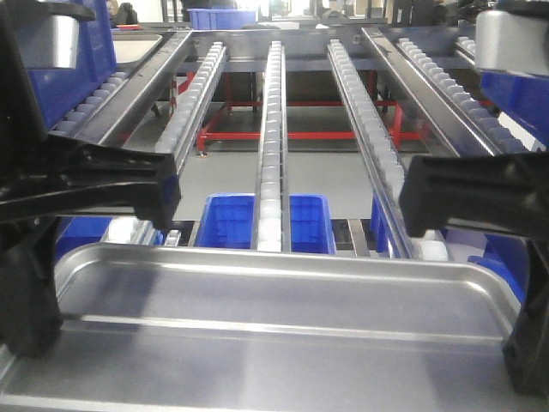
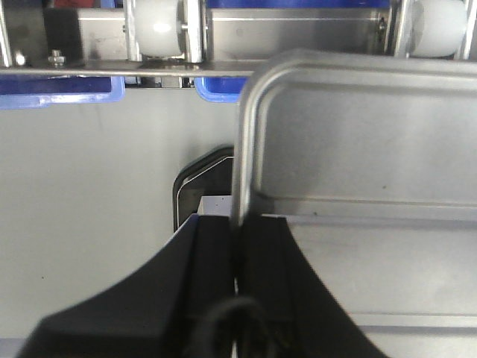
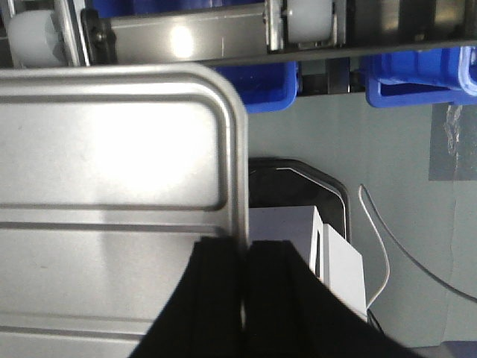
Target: Grab silver tray and stack on right shelf
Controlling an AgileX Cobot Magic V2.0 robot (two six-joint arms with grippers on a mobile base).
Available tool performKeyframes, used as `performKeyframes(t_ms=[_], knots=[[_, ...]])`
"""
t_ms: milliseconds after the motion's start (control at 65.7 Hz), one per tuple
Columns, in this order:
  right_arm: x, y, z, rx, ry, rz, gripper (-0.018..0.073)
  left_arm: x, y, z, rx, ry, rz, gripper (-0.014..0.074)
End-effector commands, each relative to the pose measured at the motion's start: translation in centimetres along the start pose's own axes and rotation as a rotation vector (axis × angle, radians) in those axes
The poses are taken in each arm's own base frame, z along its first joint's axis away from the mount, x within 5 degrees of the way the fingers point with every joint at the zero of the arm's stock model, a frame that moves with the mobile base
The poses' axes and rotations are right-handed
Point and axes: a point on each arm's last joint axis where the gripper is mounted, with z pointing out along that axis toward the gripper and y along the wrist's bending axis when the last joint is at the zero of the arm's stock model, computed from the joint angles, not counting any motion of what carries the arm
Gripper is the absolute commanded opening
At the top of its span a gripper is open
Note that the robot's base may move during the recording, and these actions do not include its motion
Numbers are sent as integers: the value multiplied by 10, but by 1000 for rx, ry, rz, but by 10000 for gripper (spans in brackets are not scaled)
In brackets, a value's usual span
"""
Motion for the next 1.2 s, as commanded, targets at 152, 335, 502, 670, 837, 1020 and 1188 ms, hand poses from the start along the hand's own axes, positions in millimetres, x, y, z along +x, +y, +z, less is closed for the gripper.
performKeyframes(t_ms=[152,335,502,670,837,1020,1188], knots=[[-6,1,-10,-24,-56,-14,74,-2,0,-13,41,-47,22,-100],[-6,1,-10,-24,-57,-14,74,0,2,-11,59,-54,22,-100],[-6,2,-10,-32,-60,-14,74,6,9,-11,76,-61,21,-100],[-7,3,-10,-45,-65,-12,74,5,11,-13,73,-80,31,-100],[-9,4,-13,-32,-64,-13,74,5,10,-13,73,-83,32,-100],[-12,7,-21,-28,-58,-29,74,5,10,-13,73,-83,32,-100],[-13,8,-23,-24,-59,-31,74,5,11,-13,72,-82,32,-100]])
